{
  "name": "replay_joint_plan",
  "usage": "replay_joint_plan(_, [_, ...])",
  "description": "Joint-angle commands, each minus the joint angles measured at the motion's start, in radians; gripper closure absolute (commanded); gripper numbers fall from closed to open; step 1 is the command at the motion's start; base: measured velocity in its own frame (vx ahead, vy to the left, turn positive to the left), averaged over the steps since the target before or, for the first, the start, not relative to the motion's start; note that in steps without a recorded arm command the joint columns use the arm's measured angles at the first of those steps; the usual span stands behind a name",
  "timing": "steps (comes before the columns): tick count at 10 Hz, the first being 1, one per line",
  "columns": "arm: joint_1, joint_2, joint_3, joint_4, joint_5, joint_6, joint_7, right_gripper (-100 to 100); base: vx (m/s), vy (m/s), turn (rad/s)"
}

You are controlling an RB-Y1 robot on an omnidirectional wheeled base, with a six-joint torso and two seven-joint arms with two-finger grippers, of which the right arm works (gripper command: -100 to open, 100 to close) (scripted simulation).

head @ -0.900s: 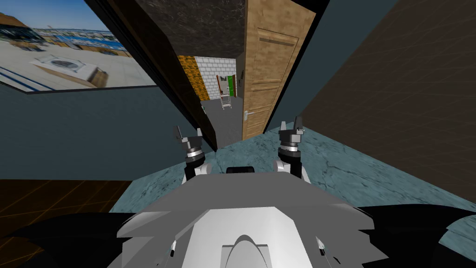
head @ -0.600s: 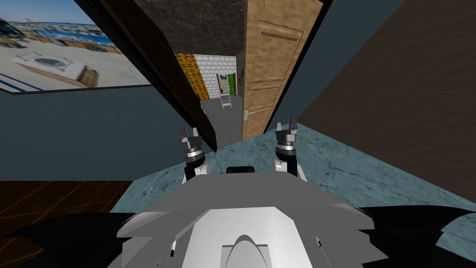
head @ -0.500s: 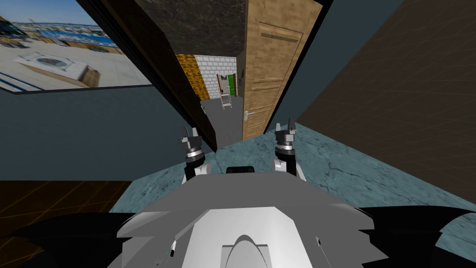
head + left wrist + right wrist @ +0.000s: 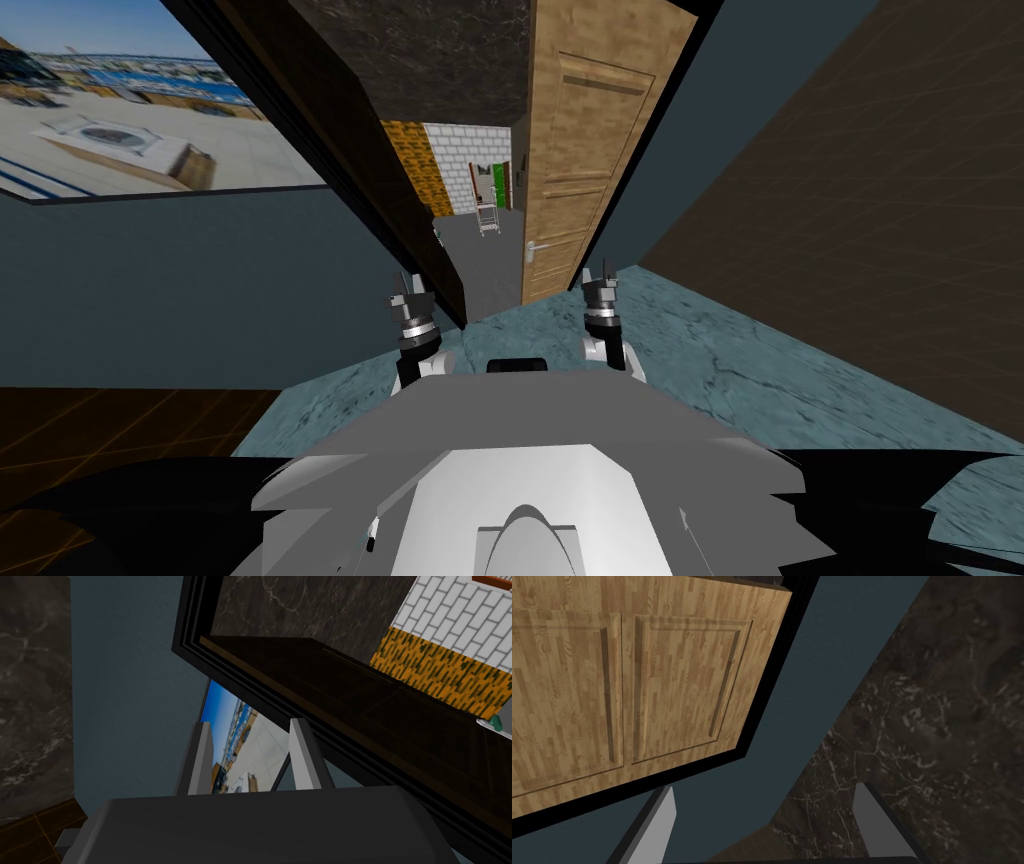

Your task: Push the door open

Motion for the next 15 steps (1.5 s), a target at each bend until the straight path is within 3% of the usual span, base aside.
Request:
replay_joint_plan(1, [-0.032,-0.008,0.005,0.050,0.013,0.000,-0.017,-100,0.087,-0.025,0.028])
replay_joint_plan(2, [-0.032,-0.008,0.005,0.057,0.013,0.000,-0.017,-100,0.064,-0.025,0.010])
replay_joint_plan(4, [-0.076,-0.022,0.007,0.118,0.027,-0.001,-0.042,-100,0.068,-0.028,0.027])
replay_joint_plan(5, [-0.076,-0.022,0.007,0.134,0.027,-0.001,-0.042,-100,0.043,-0.013,0.013])
replay_joint_plan(6, [-0.099,-0.030,0.008,0.167,0.035,-0.002,-0.055,-100,0.051,-0.017,0.017])
replay_joint_plan(7, [-0.099,-0.030,0.008,0.174,0.035,-0.002,-0.055,-100,0.042,-0.020,0.013])
replay_joint_plan(8, [-0.124,-0.038,0.009,0.211,0.042,-0.003,-0.069,-100,0.047,-0.025,0.026])
replay_joint_plan(9, [-0.124,-0.038,0.009,0.217,0.042,-0.003,-0.069,-100,0.042,-0.016,0.017])
replay_joint_plan(11, [-0.173,-0.053,0.011,0.286,0.058,-0.005,-0.096,-100,0.063,-0.031,0.026])
replay_joint_plan(12, [-0.173,-0.053,0.011,0.302,0.058,-0.005,-0.096,-100,0.072,-0.022,0.021])
replay_joint_plan(14, [-0.225,-0.069,0.013,0.371,0.075,-0.008,-0.125,-100,0.076,-0.019,0.033])
replay_joint_plan(15, [-0.225,-0.069,0.013,0.393,0.075,-0.008,-0.125,-100,0.056,-0.027,0.014])
